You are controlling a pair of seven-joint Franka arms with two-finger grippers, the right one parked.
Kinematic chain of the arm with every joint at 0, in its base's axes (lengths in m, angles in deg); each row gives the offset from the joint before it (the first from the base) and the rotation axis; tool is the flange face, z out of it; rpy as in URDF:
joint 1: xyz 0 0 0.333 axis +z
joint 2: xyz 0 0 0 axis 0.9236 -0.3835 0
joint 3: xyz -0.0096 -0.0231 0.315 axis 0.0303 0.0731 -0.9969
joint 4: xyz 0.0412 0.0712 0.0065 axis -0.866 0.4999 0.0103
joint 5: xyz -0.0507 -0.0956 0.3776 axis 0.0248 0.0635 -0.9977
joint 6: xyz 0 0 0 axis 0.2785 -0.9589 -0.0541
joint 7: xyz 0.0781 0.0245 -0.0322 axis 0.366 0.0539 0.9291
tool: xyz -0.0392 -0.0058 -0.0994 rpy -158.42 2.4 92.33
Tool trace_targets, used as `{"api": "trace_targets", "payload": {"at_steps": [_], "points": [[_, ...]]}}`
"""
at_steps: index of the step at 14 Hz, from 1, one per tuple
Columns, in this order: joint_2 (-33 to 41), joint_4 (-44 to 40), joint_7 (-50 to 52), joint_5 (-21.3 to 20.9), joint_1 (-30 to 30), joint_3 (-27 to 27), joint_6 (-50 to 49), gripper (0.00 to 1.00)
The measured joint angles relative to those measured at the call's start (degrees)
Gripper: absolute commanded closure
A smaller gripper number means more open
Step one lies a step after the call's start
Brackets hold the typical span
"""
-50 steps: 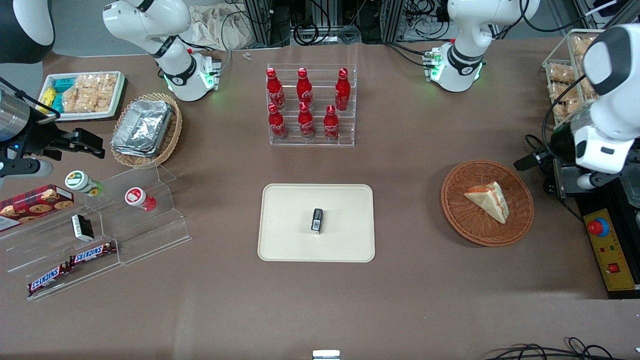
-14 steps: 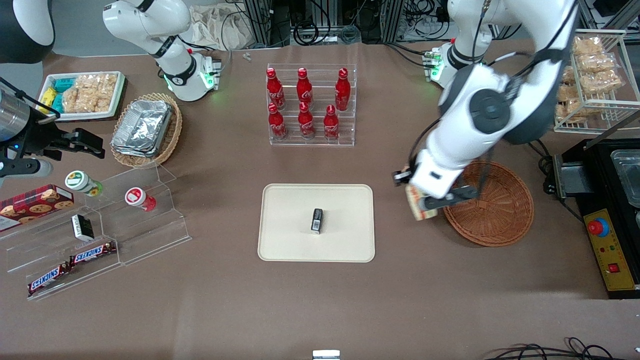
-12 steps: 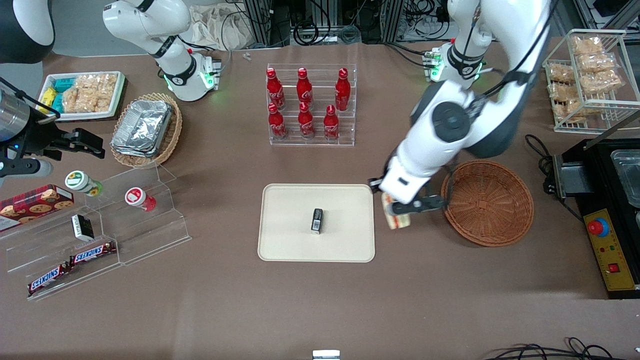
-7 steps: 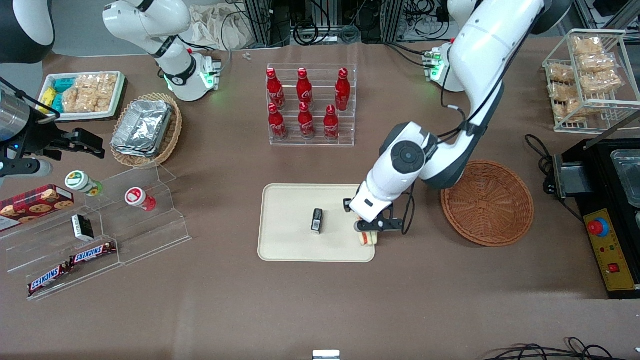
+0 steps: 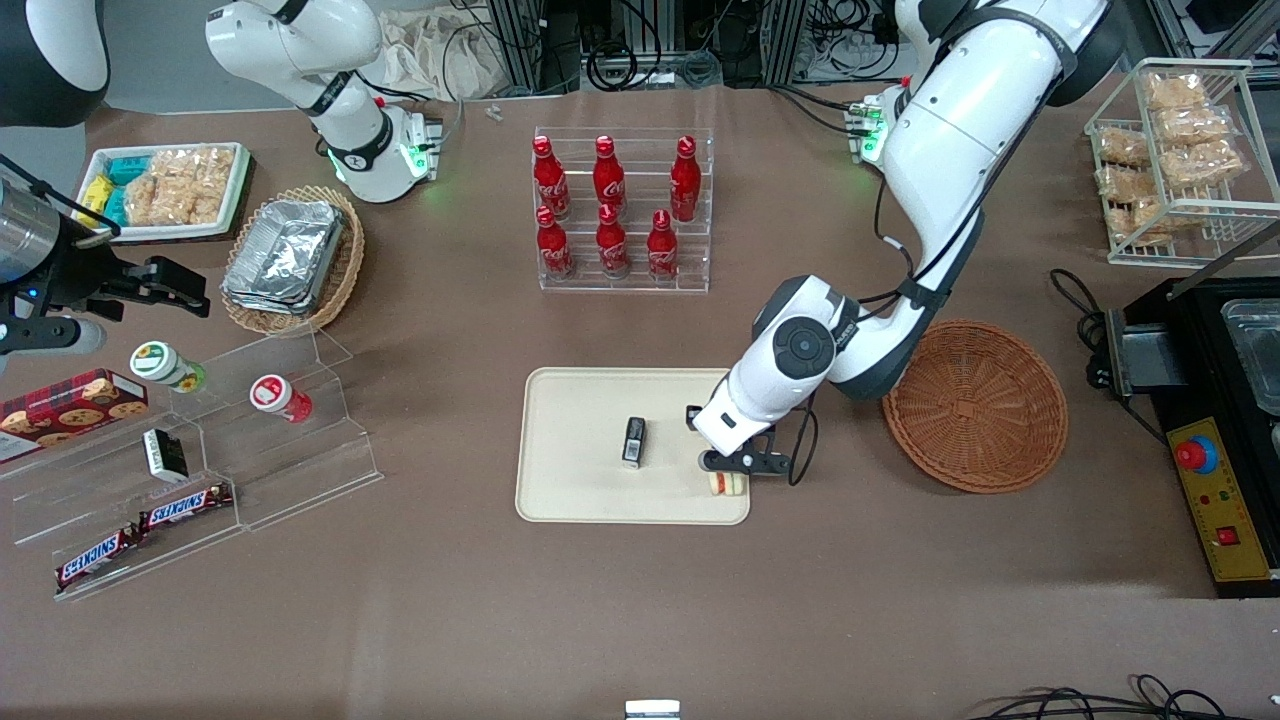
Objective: Place sandwich from basket to tray
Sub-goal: 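Lower the sandwich onto the tray beside the black box and open the left gripper, then raise the left gripper and withdraw it from the tray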
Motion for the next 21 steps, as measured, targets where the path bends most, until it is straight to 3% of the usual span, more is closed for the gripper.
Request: {"api": "trace_targets", "payload": {"at_steps": [2, 3, 4, 6, 11, 14, 18, 21], "points": [[-0.37, 0.0, -0.04, 1.21, 0.0, 0.12, 0.09, 0.92], [-0.37, -0.01, -0.05, 1.78, 0.0, 0.25, 0.2, 0.86], [-0.37, -0.01, -0.06, 2.3, 0.0, 0.41, 0.53, 0.68], [-0.37, -0.01, -0.09, 3.05, -0.01, 0.78, 1.19, 0.02], [-0.04, -0.62, -0.09, 3.41, 0.02, 0.93, 2.09, 0.0], [3.94, -2.26, 1.27, 4.32, 0.31, 0.88, 0.8, 0.0], [14.16, -4.36, 4.36, 4.43, 4.11, 0.36, -11.27, 0.0], [21.45, -4.73, -1.57, 4.51, 10.84, 0.22, -22.86, 0.0]]}}
